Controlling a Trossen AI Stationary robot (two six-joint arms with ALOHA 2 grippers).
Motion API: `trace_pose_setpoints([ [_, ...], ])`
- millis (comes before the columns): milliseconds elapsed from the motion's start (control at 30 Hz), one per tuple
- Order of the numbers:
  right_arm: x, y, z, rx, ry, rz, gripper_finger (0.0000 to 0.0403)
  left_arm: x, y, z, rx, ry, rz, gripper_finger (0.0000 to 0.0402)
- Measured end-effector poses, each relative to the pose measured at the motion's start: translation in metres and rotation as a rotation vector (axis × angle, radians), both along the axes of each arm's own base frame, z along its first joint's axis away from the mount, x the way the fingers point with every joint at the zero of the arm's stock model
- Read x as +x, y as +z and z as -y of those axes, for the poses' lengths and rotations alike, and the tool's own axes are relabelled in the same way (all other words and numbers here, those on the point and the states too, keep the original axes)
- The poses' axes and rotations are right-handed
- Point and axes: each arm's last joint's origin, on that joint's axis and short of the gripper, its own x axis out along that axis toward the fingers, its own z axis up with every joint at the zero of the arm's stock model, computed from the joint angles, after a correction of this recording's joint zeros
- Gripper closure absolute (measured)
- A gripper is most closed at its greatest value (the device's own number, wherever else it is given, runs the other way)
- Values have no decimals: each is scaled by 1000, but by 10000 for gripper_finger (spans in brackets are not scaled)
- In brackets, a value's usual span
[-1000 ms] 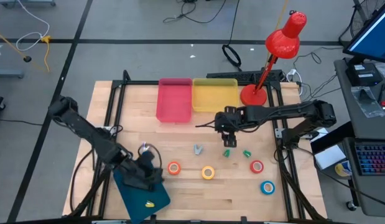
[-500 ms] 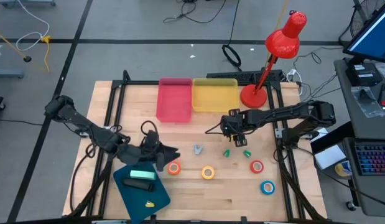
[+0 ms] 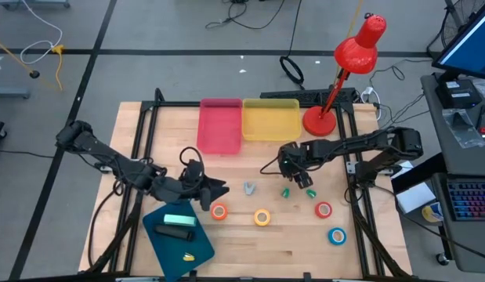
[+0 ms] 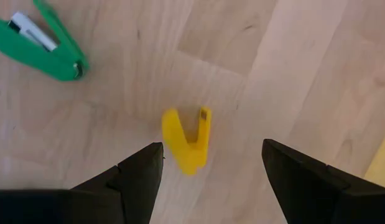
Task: Pick and place Stapler, Stapler remover, tape
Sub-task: Put the yellow stapler into the blue bin
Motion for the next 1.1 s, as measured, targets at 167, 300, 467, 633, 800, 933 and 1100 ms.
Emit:
trace_pose_setpoints([
  [167, 0, -1, 0, 12, 14, 1, 138, 0, -1, -2, 6, 6, -11, 188],
  [300, -5, -11, 0, 23, 14, 2, 138, 1, -1, -2, 7, 7, -11, 188],
  [467, -12, -22, -1, 29, -11, -3, 140, 1, -1, -2, 8, 6, -12, 188],
  [633, -12, -24, -1, 33, -30, 24, 165, 1, -1, -2, 8, 6, -11, 188],
  [800, -11, -24, -1, 34, -36, 38, 206, 1, -1, -2, 7, 6, -11, 188],
  [933, -11, -25, -1, 40, -58, 37, 247, 1, -1, -2, 7, 6, -11, 188],
  [1100, -12, -25, -1, 45, -83, 36, 304, 1, -1, -2, 6, 7, -10, 188],
])
